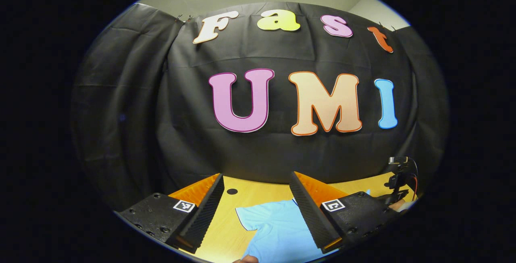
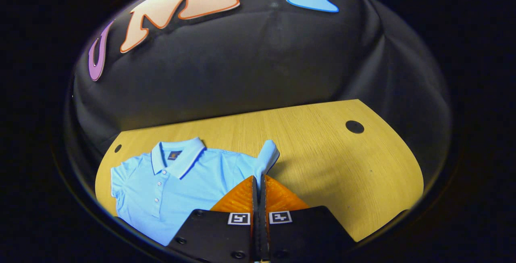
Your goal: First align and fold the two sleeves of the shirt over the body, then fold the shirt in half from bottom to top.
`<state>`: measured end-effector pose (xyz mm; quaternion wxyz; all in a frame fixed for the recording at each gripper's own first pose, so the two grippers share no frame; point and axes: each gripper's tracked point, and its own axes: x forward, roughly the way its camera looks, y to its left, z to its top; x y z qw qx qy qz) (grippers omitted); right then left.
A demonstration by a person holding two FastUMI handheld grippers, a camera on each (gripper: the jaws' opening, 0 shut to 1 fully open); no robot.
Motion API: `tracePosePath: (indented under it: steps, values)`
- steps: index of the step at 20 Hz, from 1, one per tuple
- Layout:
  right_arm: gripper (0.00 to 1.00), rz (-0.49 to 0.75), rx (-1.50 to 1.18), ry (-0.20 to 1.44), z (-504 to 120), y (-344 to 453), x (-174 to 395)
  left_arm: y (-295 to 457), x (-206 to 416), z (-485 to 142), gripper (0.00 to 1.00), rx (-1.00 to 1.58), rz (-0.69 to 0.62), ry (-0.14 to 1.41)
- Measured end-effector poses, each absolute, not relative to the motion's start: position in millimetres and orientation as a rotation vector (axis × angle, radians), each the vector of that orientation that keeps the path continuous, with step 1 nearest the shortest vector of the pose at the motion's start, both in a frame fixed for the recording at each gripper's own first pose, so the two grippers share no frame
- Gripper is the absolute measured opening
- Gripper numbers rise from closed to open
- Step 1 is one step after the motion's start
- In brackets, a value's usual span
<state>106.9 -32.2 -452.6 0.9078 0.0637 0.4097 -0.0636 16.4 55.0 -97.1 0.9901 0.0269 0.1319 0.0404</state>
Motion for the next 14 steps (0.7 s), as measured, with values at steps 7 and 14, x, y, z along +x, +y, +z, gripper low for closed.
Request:
tracePosePath:
  steps: [7,14]
  values:
    - [0.03,-0.06,0.162,0.841,-453.4,35.4,114.5,85.6,14.6,-99.0,0.98,0.074,0.076,0.277]
    - [0.03,-0.009,0.152,0.925,-485.3,85.1,98.3,122.0,8.9,-115.0,0.98,0.083,0.095,0.322]
